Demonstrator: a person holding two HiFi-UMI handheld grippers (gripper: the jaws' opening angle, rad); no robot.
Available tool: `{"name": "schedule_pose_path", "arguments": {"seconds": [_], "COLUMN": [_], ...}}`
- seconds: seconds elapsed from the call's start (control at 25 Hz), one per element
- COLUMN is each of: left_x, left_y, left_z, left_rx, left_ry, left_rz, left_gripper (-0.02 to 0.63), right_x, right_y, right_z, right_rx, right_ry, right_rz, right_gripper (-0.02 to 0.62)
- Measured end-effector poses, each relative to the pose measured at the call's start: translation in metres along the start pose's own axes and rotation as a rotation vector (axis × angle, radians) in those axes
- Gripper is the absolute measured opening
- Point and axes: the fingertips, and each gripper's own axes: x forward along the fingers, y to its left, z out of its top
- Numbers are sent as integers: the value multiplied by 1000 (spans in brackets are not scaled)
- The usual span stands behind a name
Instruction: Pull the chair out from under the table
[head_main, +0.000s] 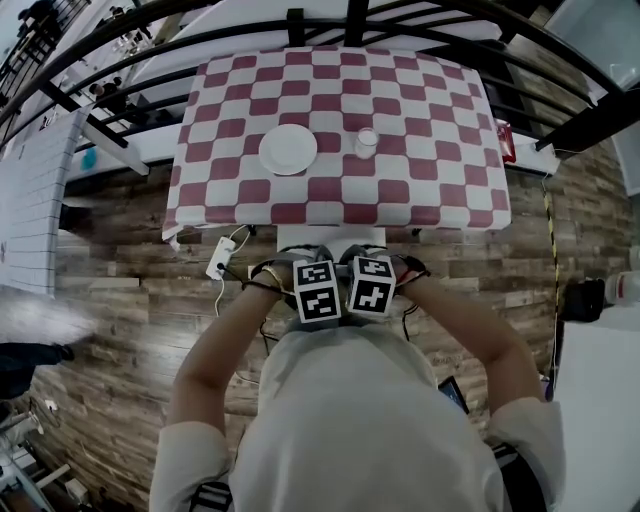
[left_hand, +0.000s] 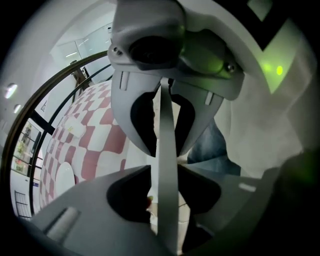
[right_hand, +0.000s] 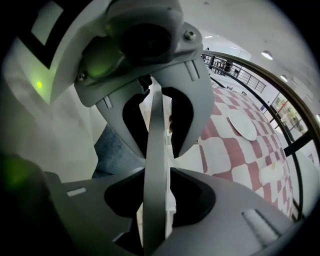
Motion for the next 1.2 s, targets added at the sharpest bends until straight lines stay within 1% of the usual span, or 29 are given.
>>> {"name": "schedule_pose_path", "arguments": {"seconds": [0.28,0.44,0.56,0.64,0.72,0.8,1.2], "left_x": [11,18,22,23,23,23,23], "left_y": [1,0,0,-1,-2,-3,-2], "left_z": [-7,-11,-14,-15,-16,-17,-16], "left_rx": [18,23,32,50,68,72,83], "left_ry": [33,48,58,72,84,87,89], "left_rz": [6,10,15,11,4,5,13], "left_gripper": [137,127,120,115,94,84,81], "right_x": [13,16,17,17,16,16,16], "right_y": [1,-1,-3,-3,-2,-2,-3], "right_z": [-6,-7,-7,-7,-7,-7,-8], "right_rx": [-44,-17,-12,-22,-28,-29,-49], "right_ry": [41,57,69,69,70,70,68], "right_rz": [2,5,-7,-17,-24,-28,-47], "right_gripper": [112,99,77,75,75,74,73]}}
